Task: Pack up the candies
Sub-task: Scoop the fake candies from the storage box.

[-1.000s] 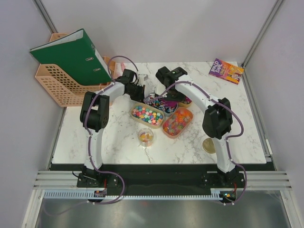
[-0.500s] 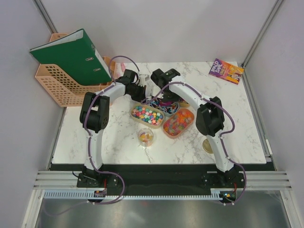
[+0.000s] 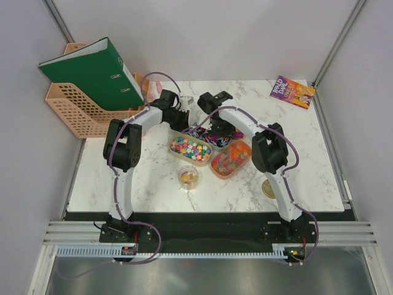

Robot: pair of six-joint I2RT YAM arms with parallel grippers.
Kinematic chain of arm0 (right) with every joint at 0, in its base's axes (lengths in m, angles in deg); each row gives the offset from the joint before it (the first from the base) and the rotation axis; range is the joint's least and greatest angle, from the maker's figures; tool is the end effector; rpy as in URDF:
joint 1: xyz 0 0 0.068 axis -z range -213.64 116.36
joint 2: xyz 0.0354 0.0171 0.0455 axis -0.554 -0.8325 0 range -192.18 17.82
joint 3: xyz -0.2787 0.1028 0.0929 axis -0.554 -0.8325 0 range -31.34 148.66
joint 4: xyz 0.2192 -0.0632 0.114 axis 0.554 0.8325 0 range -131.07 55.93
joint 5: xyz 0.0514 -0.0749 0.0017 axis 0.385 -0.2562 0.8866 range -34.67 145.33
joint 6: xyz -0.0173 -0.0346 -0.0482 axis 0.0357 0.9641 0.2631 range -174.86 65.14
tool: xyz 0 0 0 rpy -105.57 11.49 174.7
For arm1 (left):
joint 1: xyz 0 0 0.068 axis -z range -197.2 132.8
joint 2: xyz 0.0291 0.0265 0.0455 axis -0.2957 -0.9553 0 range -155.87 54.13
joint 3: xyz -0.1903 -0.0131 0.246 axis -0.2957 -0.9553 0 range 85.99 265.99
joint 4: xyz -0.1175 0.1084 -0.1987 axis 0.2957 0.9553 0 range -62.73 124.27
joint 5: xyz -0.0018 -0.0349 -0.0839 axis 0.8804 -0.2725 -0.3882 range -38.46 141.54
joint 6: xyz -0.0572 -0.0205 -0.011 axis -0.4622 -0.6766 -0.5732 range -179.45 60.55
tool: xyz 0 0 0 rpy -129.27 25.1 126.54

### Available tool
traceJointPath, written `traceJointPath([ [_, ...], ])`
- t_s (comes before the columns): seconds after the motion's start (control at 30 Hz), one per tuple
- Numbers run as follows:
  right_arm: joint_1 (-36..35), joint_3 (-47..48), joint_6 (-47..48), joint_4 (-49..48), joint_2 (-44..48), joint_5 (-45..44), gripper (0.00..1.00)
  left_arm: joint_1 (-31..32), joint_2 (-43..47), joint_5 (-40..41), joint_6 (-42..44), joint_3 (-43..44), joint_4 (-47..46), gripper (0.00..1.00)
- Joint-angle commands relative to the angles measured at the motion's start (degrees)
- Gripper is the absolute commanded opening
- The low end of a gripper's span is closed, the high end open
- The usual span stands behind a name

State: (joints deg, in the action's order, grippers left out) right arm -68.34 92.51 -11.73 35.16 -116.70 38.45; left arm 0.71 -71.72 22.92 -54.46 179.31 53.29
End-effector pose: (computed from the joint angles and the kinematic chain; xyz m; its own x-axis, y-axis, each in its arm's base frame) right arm 0.4059 0.2645 0.2264 -0.2355 -0.9588 0.1587 -0.9494 0.1920 -0.2486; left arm 0.4601 -0.1721 0.1841 -0.7644 0.3273 -0.5555 0.5765 0.7327 -0.3616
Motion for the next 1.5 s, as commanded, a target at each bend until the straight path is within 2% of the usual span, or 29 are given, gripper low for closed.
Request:
traceJointPath([
  [0.0, 1.12, -2.12, -1.39, 3.32, -0.31, 4.57, 0.00, 1.34, 3.50, -2.14, -0.95, -0.51, -1.06, 0.07],
  [0.13, 2.44, -4.75, -0.86, -0.45, 1.01, 8.00, 0.01, 1.25, 3.93, -0.65, -0.51, -0.24, 0.25, 0.18],
  [0.17, 3.05, -5.63, -0.51, -1.16, 2.06, 9.92, 0.00, 1.25, 4.11, -0.30, -0.25, -0.24, 0.43, 0.24],
  [0.37, 3.67, -13.45, 1.07, -6.26, 6.19, 13.88, 0.01, 0.37, 5.78, -0.12, 1.33, -0.24, 2.10, 0.31],
  [0.53, 3.76, -15.65, 1.86, -11.52, 9.18, 16.80, 0.00, -1.03, 6.92, -0.56, 2.04, 0.02, 3.16, 0.37],
  [0.83, 4.99, -27.08, 2.13, -25.24, 18.58, 23.56, 0.00, -1.74, 12.10, 0.31, 6.69, 0.02, 6.14, 0.43],
  [1.1, 5.60, -30.07, 1.51, -26.30, 21.48, 22.86, 0.00, -2.36, 12.99, 1.11, 7.22, 1.87, 7.82, 0.43],
  [1.2, 5.87, -30.42, 1.34, -26.39, 24.03, 22.34, 0.00, -2.53, 14.66, 3.39, 7.31, 2.31, 7.82, 0.43],
  [1.33, 5.87, -30.95, 2.57, -25.43, 28.86, 22.07, 0.01, -2.62, 17.82, 13.99, 7.84, 2.05, 7.38, 0.49],
  [1.4, 5.87, -31.22, 3.70, -24.12, 31.50, 22.24, 0.00, -2.70, 20.01, 17.97, 8.10, 0.73, 6.33, 0.58],
  [1.47, 5.87, -31.57, 4.32, -21.74, 33.53, 22.51, 0.00, -2.71, 21.42, 23.42, 7.23, -1.64, 5.27, 0.98],
])
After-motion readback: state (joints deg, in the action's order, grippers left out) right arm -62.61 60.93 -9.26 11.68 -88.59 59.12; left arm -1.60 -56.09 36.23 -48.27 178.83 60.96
